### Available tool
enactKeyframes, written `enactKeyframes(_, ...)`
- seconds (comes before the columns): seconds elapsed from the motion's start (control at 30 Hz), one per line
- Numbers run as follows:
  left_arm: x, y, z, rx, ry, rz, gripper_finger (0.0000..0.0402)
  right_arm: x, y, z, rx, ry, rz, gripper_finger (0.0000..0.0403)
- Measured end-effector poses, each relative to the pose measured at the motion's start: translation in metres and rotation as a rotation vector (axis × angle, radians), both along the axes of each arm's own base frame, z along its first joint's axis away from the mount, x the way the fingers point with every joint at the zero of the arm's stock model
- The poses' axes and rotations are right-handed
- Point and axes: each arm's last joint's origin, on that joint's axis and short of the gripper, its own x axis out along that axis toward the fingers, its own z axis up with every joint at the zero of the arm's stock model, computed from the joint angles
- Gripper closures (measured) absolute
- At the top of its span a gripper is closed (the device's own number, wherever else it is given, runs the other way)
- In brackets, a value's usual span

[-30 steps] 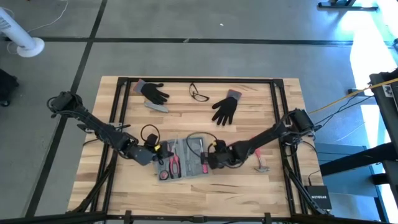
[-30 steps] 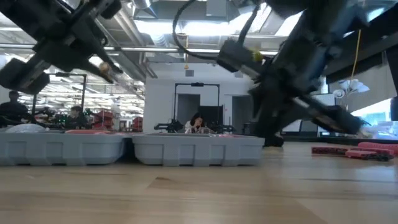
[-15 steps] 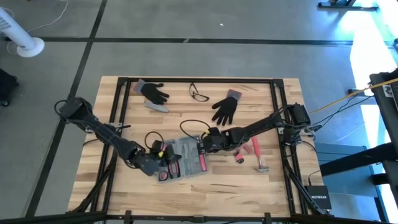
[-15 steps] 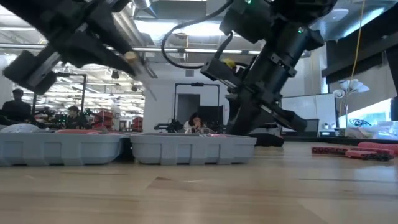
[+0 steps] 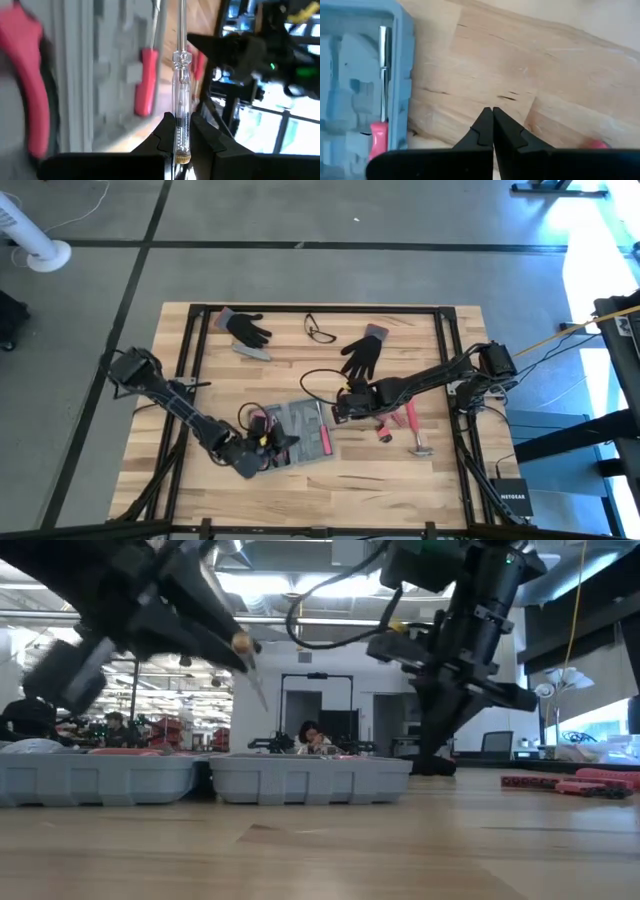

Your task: Prefit tool cases

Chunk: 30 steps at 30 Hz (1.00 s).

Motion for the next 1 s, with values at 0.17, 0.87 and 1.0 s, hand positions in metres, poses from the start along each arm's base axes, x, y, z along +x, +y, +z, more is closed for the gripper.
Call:
enactKeyframes(0.17,-0.001,-0.015,0.005,0.047,-0.021,0.029,0.0401,-0.001,0.001,0.002,-0.005,0.000,0.040,0.0403)
enactKeyframes(0.87,-0.055,0.003,0.050,0.350,0.221,-0.043,0.0401,0.006,-0.004,0.036,0.033,-0.190,0.429,0.0402)
enactKeyframes(1.0,-0.079,0.017,0.069,0.422,0.292,-0.097,0.0391,0.030,0.001,0.054,-0.035,-0.352,0.560,0.0389)
